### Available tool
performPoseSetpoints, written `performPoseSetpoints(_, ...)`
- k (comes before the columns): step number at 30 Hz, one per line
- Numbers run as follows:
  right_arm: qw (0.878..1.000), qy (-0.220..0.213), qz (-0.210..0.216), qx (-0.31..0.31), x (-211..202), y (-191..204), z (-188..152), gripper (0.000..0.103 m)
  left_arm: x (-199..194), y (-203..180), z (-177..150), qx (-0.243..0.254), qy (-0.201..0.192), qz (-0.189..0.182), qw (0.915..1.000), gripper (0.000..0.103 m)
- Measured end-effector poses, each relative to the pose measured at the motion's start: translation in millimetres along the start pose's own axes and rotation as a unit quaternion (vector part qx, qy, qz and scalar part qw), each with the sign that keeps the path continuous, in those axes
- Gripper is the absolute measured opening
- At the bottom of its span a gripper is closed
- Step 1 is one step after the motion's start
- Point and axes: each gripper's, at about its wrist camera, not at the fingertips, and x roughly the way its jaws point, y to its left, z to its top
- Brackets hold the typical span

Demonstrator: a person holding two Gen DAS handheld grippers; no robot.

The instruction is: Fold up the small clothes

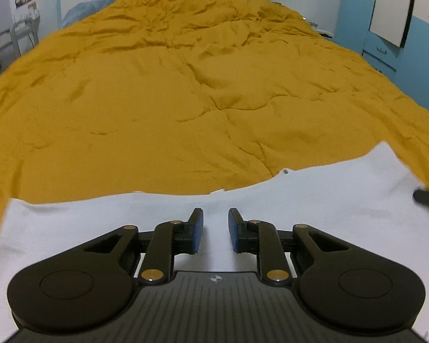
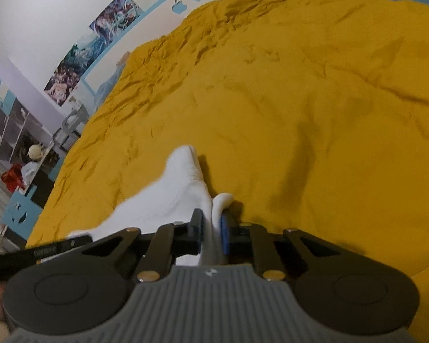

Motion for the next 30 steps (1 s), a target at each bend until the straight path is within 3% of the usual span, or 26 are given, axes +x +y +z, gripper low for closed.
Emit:
performPoseSetpoints(6,0.999,-0.02,-0.011,-0.028,-23.3,56.7,10.7,0.006,-50.8,25.6,-6.6,-0.007,-0.006,0.006,0.9999,0.025)
performPoseSetpoints(12,0.998,-0.02,-0.005,-0.056,-35.9,130.5,15.0,0.006,-90.3,55.2,-27.4,0.0,0.0,0.051,0.9987,0.025)
performPoseSetpoints(16,0.998,-0.012,0.014,-0.056,-35.6,180.5,11.1,0.005,-113.3,86.0,-47.8,-0.02,0.003,0.062,0.9979,0.025)
performPoseSetpoints(23,0.997,0.018,0.032,-0.071,-12.6,265.9,-16.6,0.005,-135.7,141.0,-75.0,-0.081,-0.005,0.054,0.9953,0.025)
performPoseSetpoints(30,0.994,0.041,0.023,-0.098,27.2,344.9,-61.4,0.005,-138.0,181.2,-85.5,-0.119,-0.013,0.057,0.9912,0.025)
